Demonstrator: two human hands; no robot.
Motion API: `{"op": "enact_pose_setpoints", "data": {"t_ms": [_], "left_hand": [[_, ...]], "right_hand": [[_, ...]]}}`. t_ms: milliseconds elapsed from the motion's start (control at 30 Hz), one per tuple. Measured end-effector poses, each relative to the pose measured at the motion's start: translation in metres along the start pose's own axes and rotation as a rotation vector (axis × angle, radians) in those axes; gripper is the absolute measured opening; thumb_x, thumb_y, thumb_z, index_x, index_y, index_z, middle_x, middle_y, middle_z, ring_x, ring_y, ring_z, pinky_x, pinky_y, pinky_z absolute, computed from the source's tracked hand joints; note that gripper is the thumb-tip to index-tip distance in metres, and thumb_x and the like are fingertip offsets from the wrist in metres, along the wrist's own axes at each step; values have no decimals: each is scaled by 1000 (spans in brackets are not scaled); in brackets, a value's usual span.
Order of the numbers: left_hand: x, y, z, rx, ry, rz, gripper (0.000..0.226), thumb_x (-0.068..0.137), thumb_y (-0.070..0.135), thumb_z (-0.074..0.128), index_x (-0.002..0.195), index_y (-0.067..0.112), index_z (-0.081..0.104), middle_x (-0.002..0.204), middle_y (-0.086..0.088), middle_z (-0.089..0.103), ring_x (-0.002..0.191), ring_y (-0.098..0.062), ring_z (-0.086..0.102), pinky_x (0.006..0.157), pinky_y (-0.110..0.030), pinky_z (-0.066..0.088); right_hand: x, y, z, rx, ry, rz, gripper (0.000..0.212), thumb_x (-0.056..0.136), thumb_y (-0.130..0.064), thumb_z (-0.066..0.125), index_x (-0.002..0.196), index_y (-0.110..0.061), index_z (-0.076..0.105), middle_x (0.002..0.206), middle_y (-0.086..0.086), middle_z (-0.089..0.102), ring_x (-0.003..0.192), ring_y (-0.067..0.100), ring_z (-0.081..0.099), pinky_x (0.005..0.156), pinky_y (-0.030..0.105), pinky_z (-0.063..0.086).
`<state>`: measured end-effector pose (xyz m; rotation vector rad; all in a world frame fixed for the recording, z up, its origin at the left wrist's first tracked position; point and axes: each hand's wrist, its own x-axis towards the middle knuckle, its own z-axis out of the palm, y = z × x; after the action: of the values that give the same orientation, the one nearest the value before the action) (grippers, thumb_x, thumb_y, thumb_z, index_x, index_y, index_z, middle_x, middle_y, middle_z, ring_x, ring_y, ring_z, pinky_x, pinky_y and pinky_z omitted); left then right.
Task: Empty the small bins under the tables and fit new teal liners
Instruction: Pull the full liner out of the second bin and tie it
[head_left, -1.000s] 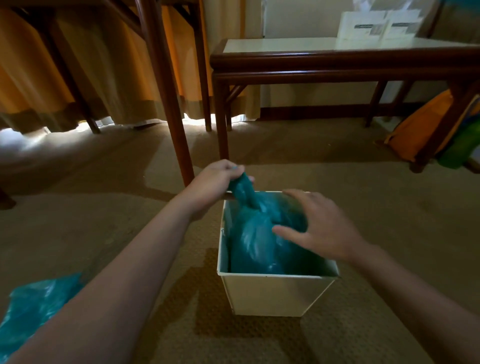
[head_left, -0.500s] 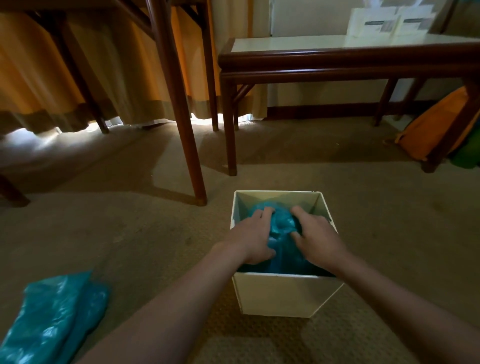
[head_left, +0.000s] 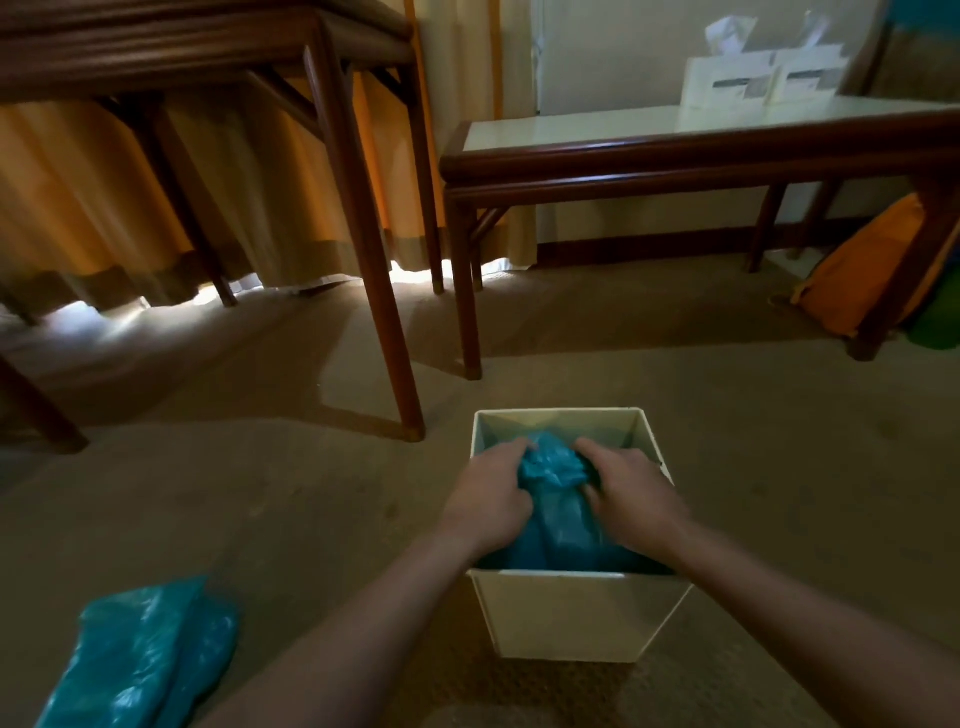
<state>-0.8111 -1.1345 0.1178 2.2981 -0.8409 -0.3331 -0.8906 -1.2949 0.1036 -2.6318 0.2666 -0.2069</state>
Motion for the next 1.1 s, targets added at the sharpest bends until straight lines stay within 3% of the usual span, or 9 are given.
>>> {"op": "enact_pose_setpoints", "data": {"t_ms": [133, 233, 433, 600, 767, 833, 900, 967, 1100], "left_hand": [[11, 29, -50, -102, 156, 55, 34, 92, 6, 59, 116, 31, 60, 101, 11, 66, 85, 3, 64, 69, -15, 54], [12, 59, -108, -109, 328, 152, 34, 91, 5, 59, 114, 29, 61, 99, 12, 64, 84, 5, 59, 63, -5, 45], [-20, 72, -203, -85, 562, 274, 33, 92, 4, 56, 115, 28, 59, 99, 9, 61, 86, -8, 57, 64, -15, 47], [-58, 4, -203, -184, 705, 179, 30, 78, 21, 55, 106, 29, 64, 104, 6, 66, 93, -7, 61, 75, -23, 46], [-85, -107, -146, -139, 562, -78, 34, 89, 9, 63, 114, 30, 58, 117, 7, 57, 101, -4, 56, 74, -10, 38], [-99, -154, -114, -35, 433, -188, 38, 91, 8, 62, 122, 28, 57, 126, 6, 53, 105, 0, 49, 83, -9, 34], [-109, -180, -81, 20, 287, -235, 41, 95, 10, 57, 133, 26, 53, 136, 5, 50, 108, 3, 45, 91, -12, 33], [-119, -205, -50, 44, 163, -243, 44, 98, 13, 52, 140, 24, 47, 142, 4, 47, 116, -2, 48, 96, -15, 34], [-130, -244, -3, 107, -41, -247, 54, 101, 21, 46, 153, 19, 32, 157, -2, 34, 145, -18, 34, 119, -29, 26]], "right_hand": [[21, -27, -43, 53, 130, -29, 18, 91, -13, 60, 93, -28, 50, 94, -5, 67, 89, 16, 66, 73, 33, 50], [41, -71, -89, 187, 241, -82, 14, 94, -12, 57, 98, -25, 57, 88, -9, 64, 76, 6, 62, 59, 17, 41], [57, -169, -122, 439, 370, -250, 19, 98, -21, 53, 114, -26, 61, 85, -9, 63, 71, 0, 59, 54, 13, 44], [55, -211, -57, 486, 304, -286, 19, 96, -20, 55, 115, -24, 58, 89, -8, 63, 71, 5, 63, 58, 20, 50], [46, -205, 52, 272, 134, -221, 22, 93, -23, 61, 111, -31, 52, 95, -14, 55, 82, 2, 55, 66, 16, 43], [40, -198, 103, 175, -21, -135, 26, 94, -29, 60, 119, -32, 50, 103, -10, 60, 92, 9, 61, 76, 26, 53], [28, -178, 141, 77, -144, -37, 33, 95, -33, 58, 126, -33, 46, 112, -4, 62, 102, 17, 63, 85, 37, 55], [17, -164, 180, -5, -256, 5, 42, 97, -30, 54, 136, -28, 41, 124, 2, 61, 111, 22, 61, 89, 38, 53], [-5, -138, 231, -140, -462, -6, 60, 101, -37, 43, 154, -19, 24, 156, 8, 37, 138, 30, 41, 110, 44, 40]]}}
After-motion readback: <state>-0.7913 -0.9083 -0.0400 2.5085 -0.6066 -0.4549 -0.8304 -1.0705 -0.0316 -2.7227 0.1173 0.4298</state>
